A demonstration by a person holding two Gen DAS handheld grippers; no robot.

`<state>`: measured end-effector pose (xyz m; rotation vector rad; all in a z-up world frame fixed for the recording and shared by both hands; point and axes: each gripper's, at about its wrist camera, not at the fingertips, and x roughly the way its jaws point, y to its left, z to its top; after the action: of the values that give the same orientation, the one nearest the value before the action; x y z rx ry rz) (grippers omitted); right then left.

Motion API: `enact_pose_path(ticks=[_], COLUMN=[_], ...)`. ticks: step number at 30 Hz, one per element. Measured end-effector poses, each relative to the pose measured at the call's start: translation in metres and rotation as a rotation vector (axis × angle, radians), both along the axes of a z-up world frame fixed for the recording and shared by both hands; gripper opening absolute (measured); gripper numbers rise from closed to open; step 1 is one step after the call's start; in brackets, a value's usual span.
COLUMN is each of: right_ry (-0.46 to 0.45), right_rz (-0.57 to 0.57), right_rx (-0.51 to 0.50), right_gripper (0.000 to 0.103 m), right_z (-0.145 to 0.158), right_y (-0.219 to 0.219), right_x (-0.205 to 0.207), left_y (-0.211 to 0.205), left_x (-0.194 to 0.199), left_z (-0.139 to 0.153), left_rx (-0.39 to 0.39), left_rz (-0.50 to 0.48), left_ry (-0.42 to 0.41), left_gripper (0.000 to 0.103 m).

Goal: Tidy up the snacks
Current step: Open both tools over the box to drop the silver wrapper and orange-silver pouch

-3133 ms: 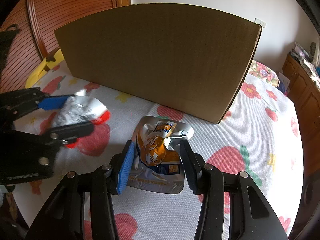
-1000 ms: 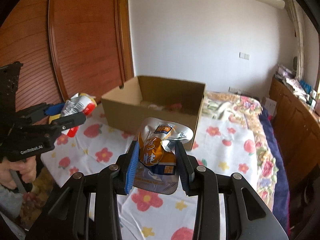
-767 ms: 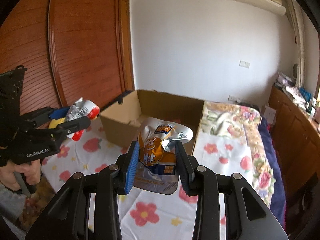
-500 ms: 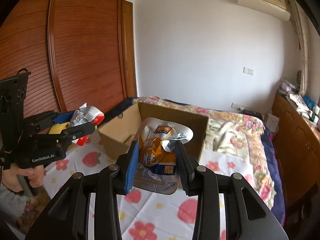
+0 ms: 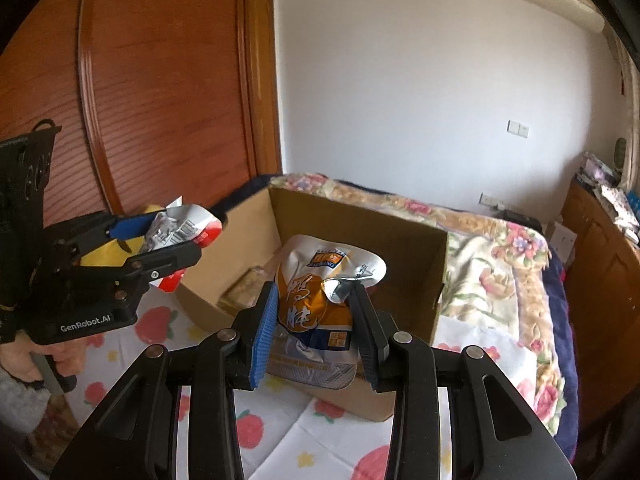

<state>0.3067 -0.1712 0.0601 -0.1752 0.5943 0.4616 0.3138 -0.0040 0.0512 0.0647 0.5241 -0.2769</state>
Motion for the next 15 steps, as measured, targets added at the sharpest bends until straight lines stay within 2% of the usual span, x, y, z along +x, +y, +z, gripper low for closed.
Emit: enact_pose_path(ticks=[7,15], right_ry=[0.061,0.091], right_rz=[-0.011,-0.027], right_rx=[-0.012,-0.008], right_gripper=[0.036,0.036], right_z=[-0.033,-0.054], right_y=[0.006,0.011], right_x=[0.036,0.056], left_y=[-0.004,-0.011], left_x=[0.028,0.047], left_z=[-0.023,-0.037], left_rx=[0.003,0.019], left_rz=[0.013,0.01], left_ry=[0.032,0.041], left_gripper=[0.057,0.059])
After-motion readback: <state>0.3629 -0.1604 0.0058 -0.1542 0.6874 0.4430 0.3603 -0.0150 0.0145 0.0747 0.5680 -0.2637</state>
